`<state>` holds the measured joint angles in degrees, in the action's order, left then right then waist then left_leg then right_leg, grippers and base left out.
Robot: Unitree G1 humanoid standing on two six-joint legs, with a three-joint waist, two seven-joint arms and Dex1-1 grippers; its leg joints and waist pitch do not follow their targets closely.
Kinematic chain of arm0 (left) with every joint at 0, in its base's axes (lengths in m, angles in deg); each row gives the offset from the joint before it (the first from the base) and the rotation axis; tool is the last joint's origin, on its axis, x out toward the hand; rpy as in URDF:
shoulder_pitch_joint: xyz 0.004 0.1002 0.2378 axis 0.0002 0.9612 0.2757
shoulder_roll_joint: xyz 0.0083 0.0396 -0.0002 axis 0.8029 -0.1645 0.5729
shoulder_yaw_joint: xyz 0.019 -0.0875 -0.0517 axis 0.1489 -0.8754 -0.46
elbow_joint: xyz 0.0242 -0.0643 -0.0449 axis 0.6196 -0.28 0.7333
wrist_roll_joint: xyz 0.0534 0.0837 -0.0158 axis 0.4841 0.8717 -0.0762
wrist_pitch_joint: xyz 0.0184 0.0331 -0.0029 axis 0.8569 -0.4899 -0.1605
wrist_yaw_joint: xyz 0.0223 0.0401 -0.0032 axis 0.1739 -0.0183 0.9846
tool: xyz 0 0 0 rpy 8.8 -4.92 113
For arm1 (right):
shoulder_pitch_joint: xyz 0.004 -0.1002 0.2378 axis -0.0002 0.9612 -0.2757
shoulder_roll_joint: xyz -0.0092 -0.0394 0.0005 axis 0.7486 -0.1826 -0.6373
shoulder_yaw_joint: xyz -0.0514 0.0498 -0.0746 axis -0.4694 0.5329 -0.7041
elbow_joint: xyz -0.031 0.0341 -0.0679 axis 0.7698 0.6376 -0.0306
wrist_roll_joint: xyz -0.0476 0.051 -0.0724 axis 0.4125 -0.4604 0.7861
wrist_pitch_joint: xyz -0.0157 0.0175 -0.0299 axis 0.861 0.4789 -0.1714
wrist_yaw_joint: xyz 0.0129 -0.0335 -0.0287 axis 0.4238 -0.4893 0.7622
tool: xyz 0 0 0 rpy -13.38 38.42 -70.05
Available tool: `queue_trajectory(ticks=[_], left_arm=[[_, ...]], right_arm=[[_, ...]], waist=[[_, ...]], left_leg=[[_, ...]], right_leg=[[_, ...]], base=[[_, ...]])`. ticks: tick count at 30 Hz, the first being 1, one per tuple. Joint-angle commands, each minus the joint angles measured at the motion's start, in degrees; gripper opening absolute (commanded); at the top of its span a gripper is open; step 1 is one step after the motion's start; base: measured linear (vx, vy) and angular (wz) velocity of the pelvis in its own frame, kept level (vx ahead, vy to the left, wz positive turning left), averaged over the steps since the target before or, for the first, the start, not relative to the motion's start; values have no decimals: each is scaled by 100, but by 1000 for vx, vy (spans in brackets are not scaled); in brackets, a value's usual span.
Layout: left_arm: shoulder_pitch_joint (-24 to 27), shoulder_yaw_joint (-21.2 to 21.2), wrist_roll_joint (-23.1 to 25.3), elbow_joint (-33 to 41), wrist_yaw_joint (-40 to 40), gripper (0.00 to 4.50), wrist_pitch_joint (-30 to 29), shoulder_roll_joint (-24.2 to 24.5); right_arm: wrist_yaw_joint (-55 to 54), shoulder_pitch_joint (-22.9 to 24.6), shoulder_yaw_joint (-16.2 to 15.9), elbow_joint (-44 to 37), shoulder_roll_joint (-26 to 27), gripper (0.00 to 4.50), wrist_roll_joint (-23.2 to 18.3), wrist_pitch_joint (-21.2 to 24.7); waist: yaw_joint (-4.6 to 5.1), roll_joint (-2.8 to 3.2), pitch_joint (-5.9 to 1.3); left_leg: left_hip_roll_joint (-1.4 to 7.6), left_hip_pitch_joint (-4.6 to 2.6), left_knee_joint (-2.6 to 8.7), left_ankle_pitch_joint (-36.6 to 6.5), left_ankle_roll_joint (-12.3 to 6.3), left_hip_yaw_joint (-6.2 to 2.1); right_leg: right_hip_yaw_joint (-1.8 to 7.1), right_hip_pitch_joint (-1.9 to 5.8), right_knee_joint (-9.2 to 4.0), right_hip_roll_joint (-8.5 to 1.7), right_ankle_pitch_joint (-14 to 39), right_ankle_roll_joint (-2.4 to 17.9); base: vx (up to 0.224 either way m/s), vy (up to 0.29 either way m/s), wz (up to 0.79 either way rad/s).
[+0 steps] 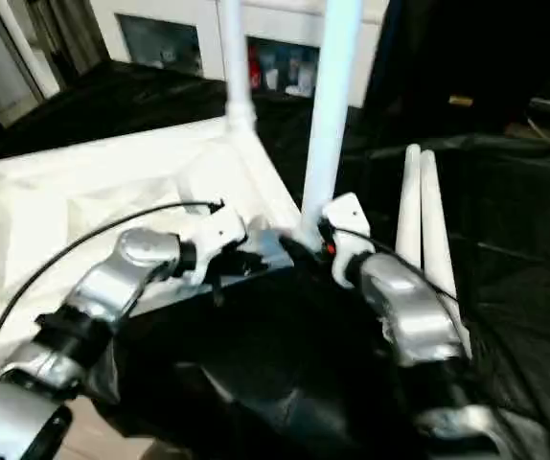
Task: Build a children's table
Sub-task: Rotate leg to tighten
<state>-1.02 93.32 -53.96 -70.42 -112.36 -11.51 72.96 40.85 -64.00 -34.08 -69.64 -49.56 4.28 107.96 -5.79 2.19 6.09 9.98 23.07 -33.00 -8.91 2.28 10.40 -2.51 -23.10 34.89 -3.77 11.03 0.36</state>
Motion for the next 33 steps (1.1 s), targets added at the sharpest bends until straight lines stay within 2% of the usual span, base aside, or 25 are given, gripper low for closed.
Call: queue_trajectory(ticks=[1, 2, 6, 12, 18, 20, 25, 27, 28, 30, 31, 32, 33], left_arm=[[81, 94, -306, 285, -336, 0, 246, -29], [142, 128, -330, 394, -503, 0, 245, 63], [231, 144, -356, 546, -745, 0, 248, 194], [358, 158, -401, 744, -897, 0, 183, 315], [425, 149, -405, 817, -923, 0, 124, 367], [440, 144, -397, 816, -893, 0, 98, 367], [407, 113, -380, 764, -801, 0, 32, 329], [324, 31, -348, 635, -558, 0, -110, 220], [248, -10, -308, 519, -377, 0, -192, 138], [129, -60, -252, 341, -133, 0, -266, 13], [-111, -158, -156, -15, 346, 0, -408, -226], [-441, -286, -42, -509, 1021, 0, -504, -539], [-478, -302, -30, -565, 1103, 0, -514, -574]], right_arm=[[376, 52, -112, -253, -170, 365, -76, 68], [611, 83, -135, -343, -352, 365, -112, 52], [885, 93, -172, -446, -558, 365, -139, 86], [1156, 145, -259, -584, -646, 365, -248, 177], [1238, 208, -307, -644, -582, 323, -305, 273], [1250, 266, -348, -680, -551, 295, -333, 319], [1026, 299, -355, -584, -381, 277, -271, 295], [361, 254, -239, -332, -14, 276, -105, 294], [54, 208, -175, -186, 157, 275, -52, 331], [-366, 139, -92, 15, 392, 274, 20, 375], [-1055, 4, 41, 356, 765, 274, 133, 417], [-1878, -212, 246, 790, 1180, 274, 210, 402], [-1965, -236, 272, 837, 1224, 274, 213, 401]], waist=[[-10, -94, -400], [-4, -109, -393], [-14, -100, -381], [-14, -111, -386], [-12, -104, -375], [-12, -111, -368], [8, -112, -357], [22, -98, -349], [44, -118, -344], [85, -112, -334], [98, -98, -331], [115, -104, -326], [115, -104, -326]], left_leg=[[343, -152, 360, -1070, -488, -118], [335, -146, 364, -1098, -481, -115], [343, -154, 370, -1139, -451, -119], [347, -149, 367, -1060, -474, -121], [345, -149, 373, -1077, -480, -120], [344, -157, 377, -1139, -441, -117], [339, -152, 392, -1207, -384, -122], [334, -160, 401, -1271, -326, -121], [330, -149, 420, -1310, -264, -134], [320, -167, 429, -1475, -176, -132], [311, -196, 430, -1552, -94, -129], [292, -192, 432, -1614, -13, -141], [292, -192, 432, -1614, -13, -141]], right_leg=[[257, 262, -418, -500, 801, 1416], [255, 258, -429, -497, 918, 1398], [258, 240, -443, -502, 1122, 1361], [256, 232, -422, -495, 1008, 1380], [256, 221, -431, -494, 1057, 1378], [262, 216, -447, -501, 1187, 1344], [263, 209, -461, -502, 1329, 1304], [267, 183, -473, -502, 1439, 1299], [258, 202, -472, -500, 1521, 1270], [266, 172, -502, -504, 1770, 1227], [273, 137, -518, -498, 1910, 1220], [269, 141, -531, -514, 2081, 1188], [269, 141, -531, -514, 2081, 1188]], base=[[0, 0, 0], [0, 0, 0], [0, 0, 0], [0, 0, 0], [0, 0, 0], [0, 0, 0], [0, 0, 0], [0, 0, 0], [0, 0, 0], [0, 0, 0], [0, 0, 0], [0, 0, 0], [0, 0, 0]])
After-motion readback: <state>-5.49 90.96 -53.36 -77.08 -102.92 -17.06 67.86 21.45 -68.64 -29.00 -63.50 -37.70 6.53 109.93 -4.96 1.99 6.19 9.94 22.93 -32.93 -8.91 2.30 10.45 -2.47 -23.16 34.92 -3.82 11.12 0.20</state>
